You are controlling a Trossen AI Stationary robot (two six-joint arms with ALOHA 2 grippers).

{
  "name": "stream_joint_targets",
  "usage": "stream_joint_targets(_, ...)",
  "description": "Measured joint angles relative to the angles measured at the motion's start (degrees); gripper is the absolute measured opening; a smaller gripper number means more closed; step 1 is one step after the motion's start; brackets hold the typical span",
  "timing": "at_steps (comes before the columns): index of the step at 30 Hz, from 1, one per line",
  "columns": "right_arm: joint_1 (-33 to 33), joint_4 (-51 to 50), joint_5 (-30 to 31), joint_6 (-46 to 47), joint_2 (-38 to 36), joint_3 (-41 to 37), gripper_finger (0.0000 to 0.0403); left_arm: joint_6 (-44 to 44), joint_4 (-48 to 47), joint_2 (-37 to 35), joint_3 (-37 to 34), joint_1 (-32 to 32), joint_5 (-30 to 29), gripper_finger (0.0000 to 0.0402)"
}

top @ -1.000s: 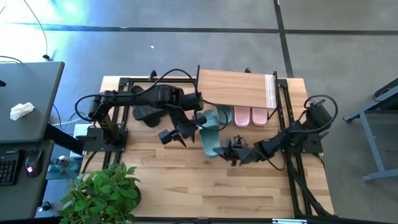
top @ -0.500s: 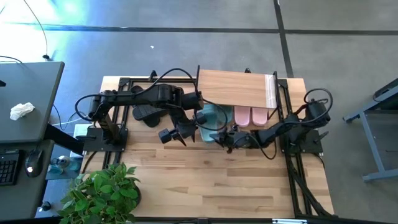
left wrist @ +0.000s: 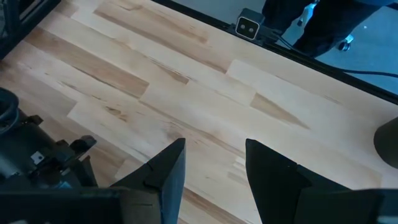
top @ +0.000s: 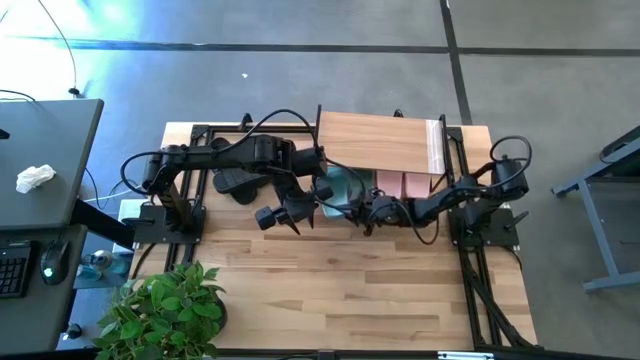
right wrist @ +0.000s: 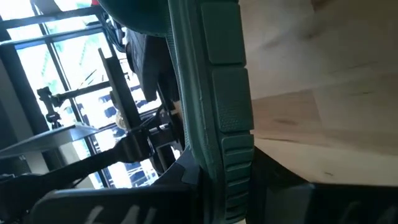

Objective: Pick and place slides into the shelf
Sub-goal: Put the green slide under the shelf

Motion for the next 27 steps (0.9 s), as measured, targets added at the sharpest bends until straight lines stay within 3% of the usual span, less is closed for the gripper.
stream_joint_targets(11,-0.30,-0.82,3.91,0.82,0.00,0.00,0.0036,0.00,0.22,0.04,0.00,0.00,0.01,0.0152)
stream_joint_targets(27,-0.55,2.71,3.25,1.79,0.00,0.15,0.0036,0.01,1.70,0.04,0.00,0.00,-1.27,0.0152)
